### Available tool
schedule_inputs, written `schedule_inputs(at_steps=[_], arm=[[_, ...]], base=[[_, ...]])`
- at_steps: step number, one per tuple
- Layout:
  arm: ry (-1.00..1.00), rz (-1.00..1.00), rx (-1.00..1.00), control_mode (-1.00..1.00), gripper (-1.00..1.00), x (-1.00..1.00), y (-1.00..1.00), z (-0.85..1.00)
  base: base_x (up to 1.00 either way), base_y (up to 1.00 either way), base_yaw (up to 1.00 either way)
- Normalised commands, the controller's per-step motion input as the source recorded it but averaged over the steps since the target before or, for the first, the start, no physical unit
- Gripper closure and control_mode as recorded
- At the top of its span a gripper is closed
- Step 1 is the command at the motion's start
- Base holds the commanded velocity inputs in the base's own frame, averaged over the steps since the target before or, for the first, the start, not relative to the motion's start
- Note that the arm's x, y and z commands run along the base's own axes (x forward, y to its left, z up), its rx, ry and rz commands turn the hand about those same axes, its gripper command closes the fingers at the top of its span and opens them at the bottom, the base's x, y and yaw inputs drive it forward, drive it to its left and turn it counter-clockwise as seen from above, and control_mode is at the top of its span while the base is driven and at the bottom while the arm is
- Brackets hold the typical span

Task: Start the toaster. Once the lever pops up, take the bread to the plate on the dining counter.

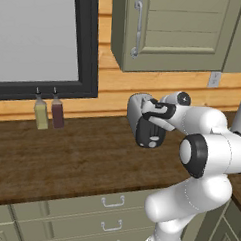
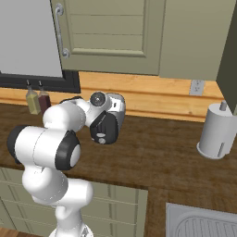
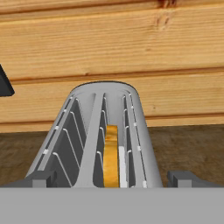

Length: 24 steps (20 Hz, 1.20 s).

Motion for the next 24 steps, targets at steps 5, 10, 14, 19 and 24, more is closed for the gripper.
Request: schedule_inputs(at_steps=[5,10,14,19,24], arm=[[0.00,0.00,0.00,-1.00,-1.00,0.00,0.00,0.00],[0.00,0.00,0.00,-1.00,-1.00,0.00,0.00,0.00],[0.00,0.00,0.00,-1.00,-1.00,0.00,0.00,0.00],[0.00,0.00,0.00,-1.00,-1.00,0.00,0.00,0.00],[0.00,0.00,0.00,-1.00,-1.00,0.00,0.00,0.00]], base=[[0.00,0.00,0.00],[0.00,0.00,0.00],[0.00,0.00,0.00],[0.00,0.00,0.00],[0.00,0.00,0.00]])
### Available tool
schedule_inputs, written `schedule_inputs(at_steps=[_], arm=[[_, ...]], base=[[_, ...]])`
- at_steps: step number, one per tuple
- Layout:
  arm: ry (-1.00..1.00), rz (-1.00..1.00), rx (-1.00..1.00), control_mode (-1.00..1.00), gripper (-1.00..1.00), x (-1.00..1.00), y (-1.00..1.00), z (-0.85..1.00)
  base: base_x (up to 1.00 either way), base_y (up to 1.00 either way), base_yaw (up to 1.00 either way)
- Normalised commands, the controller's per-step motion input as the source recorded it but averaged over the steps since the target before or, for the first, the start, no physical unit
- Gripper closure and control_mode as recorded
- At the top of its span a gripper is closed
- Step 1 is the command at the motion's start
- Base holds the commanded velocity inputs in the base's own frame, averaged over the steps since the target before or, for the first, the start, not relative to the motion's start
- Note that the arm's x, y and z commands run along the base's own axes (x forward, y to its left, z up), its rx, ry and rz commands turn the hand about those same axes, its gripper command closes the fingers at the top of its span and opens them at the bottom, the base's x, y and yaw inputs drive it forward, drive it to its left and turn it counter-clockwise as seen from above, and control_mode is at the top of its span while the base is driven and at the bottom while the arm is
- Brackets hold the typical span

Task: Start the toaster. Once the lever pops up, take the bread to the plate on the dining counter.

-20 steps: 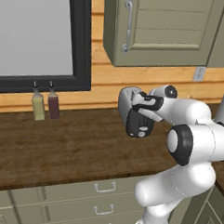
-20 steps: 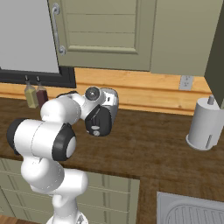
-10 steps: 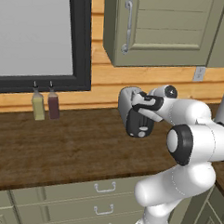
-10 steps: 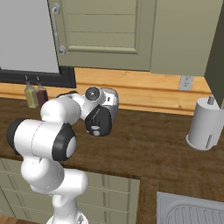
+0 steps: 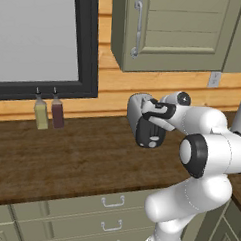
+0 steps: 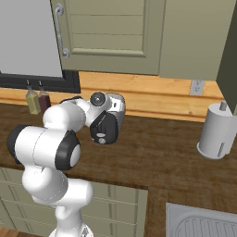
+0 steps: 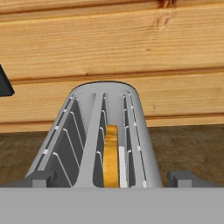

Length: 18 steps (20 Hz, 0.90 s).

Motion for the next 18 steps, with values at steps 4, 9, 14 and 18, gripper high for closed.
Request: schedule_inputs(at_steps=[4,9,14,18], arm=[[0.00,0.00,0.00,-1.00,-1.00,0.00,0.00,0.00],[0.00,0.00,0.00,-1.00,-1.00,0.00,0.00,0.00],[0.00,0.00,0.00,-1.00,-1.00,0.00,0.00,0.00],[0.00,0.00,0.00,-1.00,-1.00,0.00,0.00,0.00]], base=[[0.00,0.00,0.00],[0.00,0.00,0.00],[0.00,0.00,0.00],[0.00,0.00,0.00]])
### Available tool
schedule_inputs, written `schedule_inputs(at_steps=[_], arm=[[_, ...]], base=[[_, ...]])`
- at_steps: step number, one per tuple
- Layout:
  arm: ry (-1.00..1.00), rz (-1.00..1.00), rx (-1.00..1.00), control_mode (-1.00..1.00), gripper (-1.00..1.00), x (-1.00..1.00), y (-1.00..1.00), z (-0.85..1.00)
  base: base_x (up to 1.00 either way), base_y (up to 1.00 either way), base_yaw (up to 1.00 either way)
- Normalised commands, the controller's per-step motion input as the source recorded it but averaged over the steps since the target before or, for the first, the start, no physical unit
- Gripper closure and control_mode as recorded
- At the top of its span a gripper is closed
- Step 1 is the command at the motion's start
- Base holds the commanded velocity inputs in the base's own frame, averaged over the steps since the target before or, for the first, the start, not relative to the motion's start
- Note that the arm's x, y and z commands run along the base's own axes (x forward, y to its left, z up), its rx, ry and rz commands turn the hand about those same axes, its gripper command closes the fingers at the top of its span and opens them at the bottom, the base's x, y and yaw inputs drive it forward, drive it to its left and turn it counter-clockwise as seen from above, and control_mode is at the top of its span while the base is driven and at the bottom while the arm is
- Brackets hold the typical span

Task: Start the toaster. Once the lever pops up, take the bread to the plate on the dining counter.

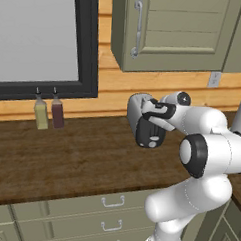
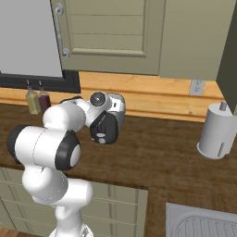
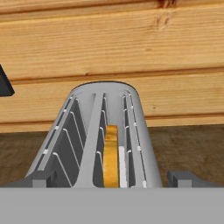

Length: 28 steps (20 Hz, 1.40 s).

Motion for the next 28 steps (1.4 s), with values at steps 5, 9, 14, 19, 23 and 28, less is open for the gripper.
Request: schedule_inputs(at_steps=[5,9,14,19,23,28], arm=[[0.00,0.00,0.00,-1.00,-1.00,0.00,0.00,0.00],[0.00,0.00,0.00,-1.00,-1.00,0.00,0.00,0.00],[0.00,0.00,0.00,-1.00,-1.00,0.00,0.00,0.00],[0.00,0.00,0.00,-1.00,-1.00,0.00,0.00,0.00],[0.00,0.00,0.00,-1.00,-1.00,0.00,0.00,0.00],[0.00,0.00,0.00,-1.00,-1.00,0.00,0.00,0.00]], base=[[0.00,0.00,0.00],[0.00,0.00,0.00],[0.00,0.00,0.00],[0.00,0.00,0.00],[0.00,0.00,0.00],[0.00,0.00,0.00]])
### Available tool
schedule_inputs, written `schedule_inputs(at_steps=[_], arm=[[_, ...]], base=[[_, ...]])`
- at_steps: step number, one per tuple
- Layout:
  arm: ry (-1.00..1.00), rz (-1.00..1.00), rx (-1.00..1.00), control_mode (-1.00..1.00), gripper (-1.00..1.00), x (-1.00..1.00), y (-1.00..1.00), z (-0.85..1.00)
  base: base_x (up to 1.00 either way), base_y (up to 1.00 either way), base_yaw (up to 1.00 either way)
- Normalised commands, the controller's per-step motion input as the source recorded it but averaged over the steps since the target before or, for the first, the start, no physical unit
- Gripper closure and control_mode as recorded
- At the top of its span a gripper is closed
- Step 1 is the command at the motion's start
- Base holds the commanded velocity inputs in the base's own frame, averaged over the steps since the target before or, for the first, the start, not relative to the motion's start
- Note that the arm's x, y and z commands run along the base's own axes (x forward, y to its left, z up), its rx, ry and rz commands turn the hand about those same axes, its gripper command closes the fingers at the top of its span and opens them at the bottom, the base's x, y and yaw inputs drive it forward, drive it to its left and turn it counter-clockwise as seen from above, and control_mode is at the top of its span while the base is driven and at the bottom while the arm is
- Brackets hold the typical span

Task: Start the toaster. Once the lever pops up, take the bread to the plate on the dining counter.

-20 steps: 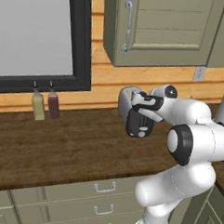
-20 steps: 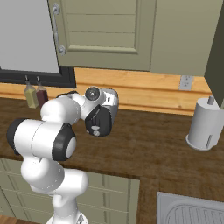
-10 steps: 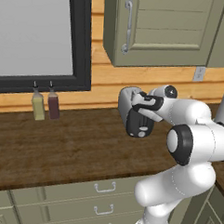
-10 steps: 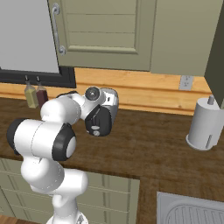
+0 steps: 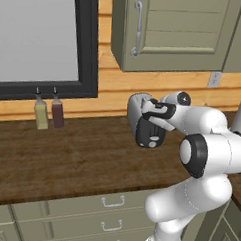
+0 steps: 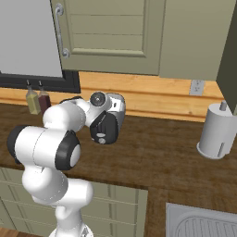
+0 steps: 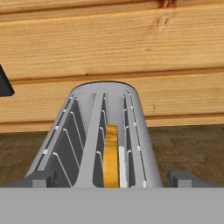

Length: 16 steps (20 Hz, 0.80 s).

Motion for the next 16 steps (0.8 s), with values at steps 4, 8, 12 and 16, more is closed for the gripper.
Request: schedule_inputs(at_steps=[4,8,12,16], arm=[[0.00,0.00,0.00,-1.00,-1.00,0.00,0.00,0.00],[0.00,0.00,0.00,-1.00,-1.00,0.00,0.00,0.00],[0.00,0.00,0.00,-1.00,-1.00,0.00,0.00,0.00],[0.00,0.00,0.00,-1.00,-1.00,0.00,0.00,0.00]], base=[[0.00,0.00,0.00],[0.00,0.00,0.00],[0.00,0.00,0.00],[0.00,0.00,0.00]])
